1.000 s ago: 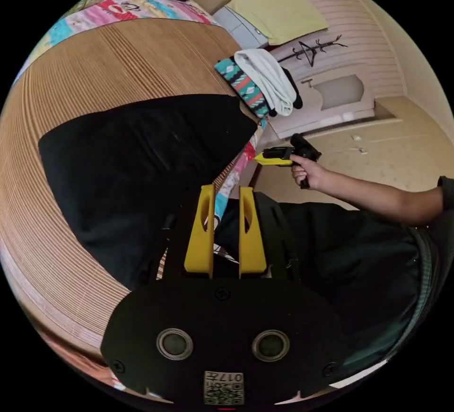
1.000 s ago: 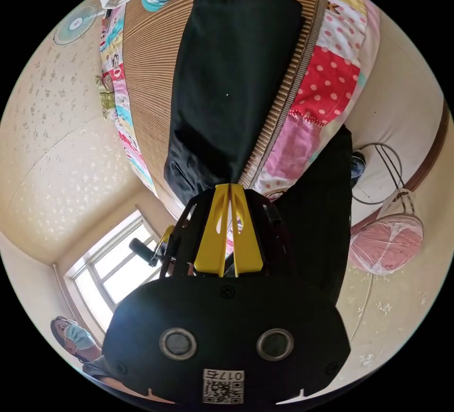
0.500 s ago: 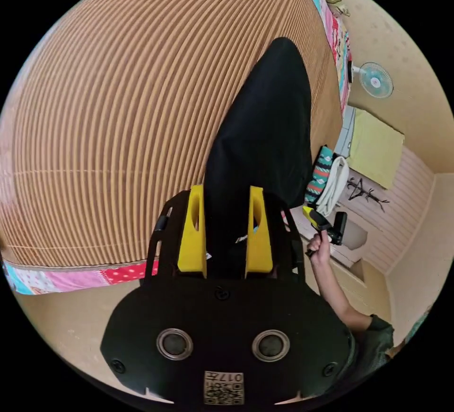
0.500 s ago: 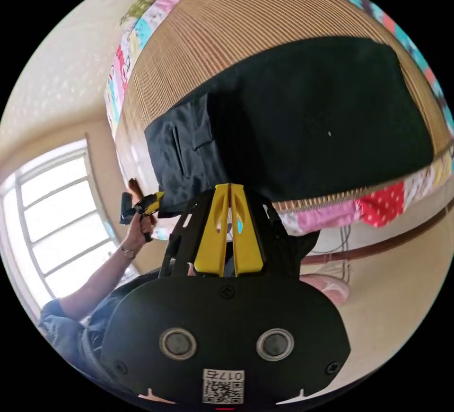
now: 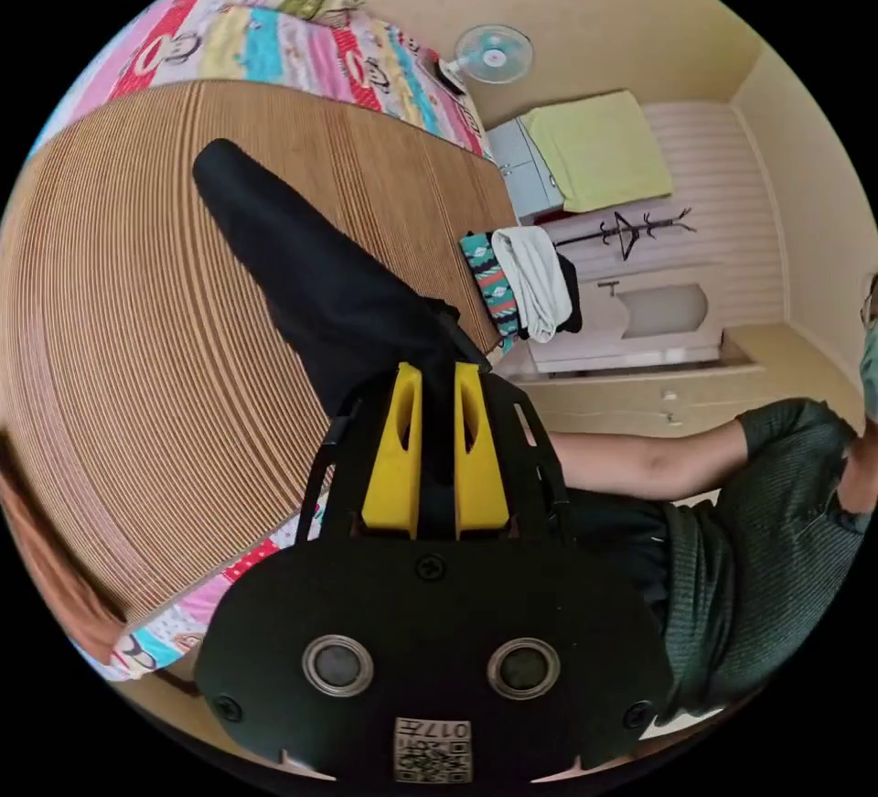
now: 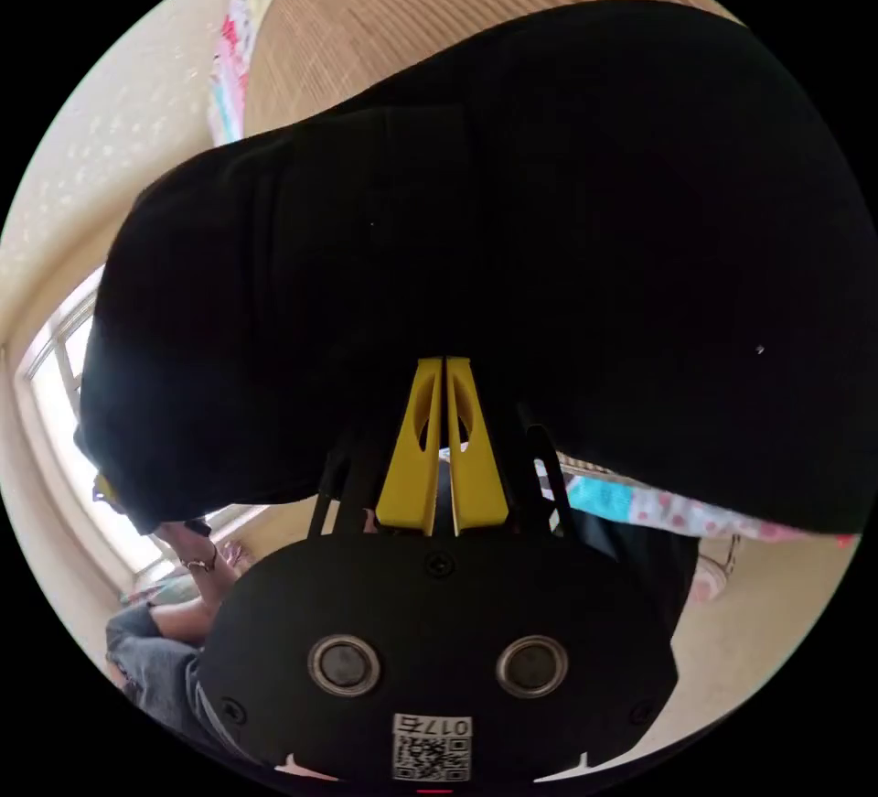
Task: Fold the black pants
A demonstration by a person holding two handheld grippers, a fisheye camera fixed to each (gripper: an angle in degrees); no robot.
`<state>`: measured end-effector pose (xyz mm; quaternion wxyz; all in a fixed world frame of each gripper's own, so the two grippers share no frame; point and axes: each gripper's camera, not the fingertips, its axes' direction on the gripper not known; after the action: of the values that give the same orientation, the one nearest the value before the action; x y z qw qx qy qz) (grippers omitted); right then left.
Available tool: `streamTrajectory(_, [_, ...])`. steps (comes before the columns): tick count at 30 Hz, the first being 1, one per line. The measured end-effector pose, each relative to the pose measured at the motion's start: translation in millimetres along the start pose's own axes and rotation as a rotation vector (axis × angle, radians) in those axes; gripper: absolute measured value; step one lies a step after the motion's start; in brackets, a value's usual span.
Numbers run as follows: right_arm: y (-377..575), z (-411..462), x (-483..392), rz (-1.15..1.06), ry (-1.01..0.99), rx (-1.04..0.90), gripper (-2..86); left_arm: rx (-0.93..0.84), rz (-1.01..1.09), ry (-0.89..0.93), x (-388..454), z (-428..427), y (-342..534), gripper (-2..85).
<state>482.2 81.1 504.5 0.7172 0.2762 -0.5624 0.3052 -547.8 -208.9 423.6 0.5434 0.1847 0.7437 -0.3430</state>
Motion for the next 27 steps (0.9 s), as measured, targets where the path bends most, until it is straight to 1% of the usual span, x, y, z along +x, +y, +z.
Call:
streamTrajectory(2, [-0.9,-6.4,4.8,-0.011,-0.098,-0.007,0.2,-0.078,0.152,-0.056,47.5,30.9,-32.0,5.4])
streamTrajectory(3, [1.7,-14.7,11.9,-0.008,-0.143,0.003,0.3,-0.103,0.194,-0.070,58.9,43.3,-38.8,5.5])
streamTrajectory(5, [10.5,-31.9,30.1,0.033,-0.160,0.025,0.3,-0.214,0.339,-0.107,93.9,109.7,-58.1,6.3])
streamTrajectory(6, [19.7,-44.9,46.8,0.075,-0.156,0.039,0.3,-0.251,0.358,-0.100,98.1,128.6,-61.2,6.7])
streamTrajectory(8, [38.4,-65.4,77.9,0.157,-0.133,0.047,0.3,-0.458,0.458,-0.034,108.9,205.0,-64.9,6.8])
streamTrajectory(9, [54.1,-79.7,100.6,0.224,-0.100,0.056,0.3,-0.507,0.486,-0.010,110.3,219.5,-63.6,6.5])
streamTrajectory(10, [62.7,-87.3,111.8,0.253,-0.089,0.064,0.3,-0.587,0.520,0.049,109.4,240.5,-60.7,4.8])
streamTrajectory(11, [80.9,-102.1,134.4,0.310,-0.060,0.082,0.2,-0.621,0.502,0.070,100.0,252.1,-59.5,4.6])
streamTrajectory(12, [100.2,-114.9,157.5,0.380,-0.012,0.084,0.2,-0.624,0.475,0.069,92.2,254.8,-59.9,5.3])
streamTrajectory(14, [131.6,-130.8,190.8,0.484,0.030,0.081,0.2,-0.563,0.291,0.003,44.1,249.0,-64.0,9.5])
streamTrajectory(15, [152.8,-140.0,207.1,0.517,0.003,0.113,0.2,-0.531,0.227,-0.027,27.7,244.2,-64.7,10.2])
streamTrajectory(16, [163.3,-143.8,214.1,0.531,-0.020,0.134,0.3,-0.457,0.081,-0.088,-8.7,231.9,-64.5,11.7])
streamTrajectory(17, [182.9,-149.2,225.7,0.557,-0.080,0.180,0.3,-0.385,-0.071,-0.138,-47.5,219.2,-60.8,13.5])
streamTrajectory(18, [200.2,-151.2,234.2,0.571,-0.155,0.226,0.4,-0.358,-0.144,-0.155,-66.7,214.2,-58.0,14.3])
streamTrajectory(19, [207.5,-151.1,237.1,0.572,-0.195,0.248,0.5,-0.322,-0.272,-0.177,-101.6,207.6,-51.3,15.8])
streamTrajectory(20, [219.7,-149.1,241.0,0.564,-0.284,0.295,0.6,-0.301,-0.376,-0.181,-132.3,205.6,-43.8,17.1])
streamTrajectory(21, [228.7,-144.8,242.4,0.535,-0.387,0.347,0.8,-0.296,-0.417,-0.168,-145.4,206.6,-40.4,17.7])
streamTrajectory(22, [231.9,-141.8,242.5,0.515,-0.443,0.372,0.9,-0.295,-0.469,-0.098,-166.0,213.1,-34.9,18.4])
streamTrajectory(23, [235.5,-133.2,242.3,0.467,-0.570,0.410,1.3,-0.310,-0.496,-0.006,-179.6,225.2,-31.2,18.8])
streamTrajectory(24, [236.0,-123.5,240.8,0.411,-0.697,0.439,1.8,-0.330,-0.507,0.032,-184.3,232.7,-29.6,18.8])
streamTrajectory(25, [235.7,-118.8,239.3,0.381,-0.757,0.456,2.1,-0.391,-0.531,0.077,-191.2,250.3,-25.9,18.8])
streamTrajectory(26, [234.3,-109.8,236.2,0.332,-0.868,0.486,3.1,-0.436,-0.539,0.102,-193.6,264.5,-22.9,18.2])
streamTrajectory(27, [232.0,-100.2,233.5,0.311,-0.959,0.499,4.5,-0.430,-0.560,0.105,-194.4,265.9,-21.7,17.9])
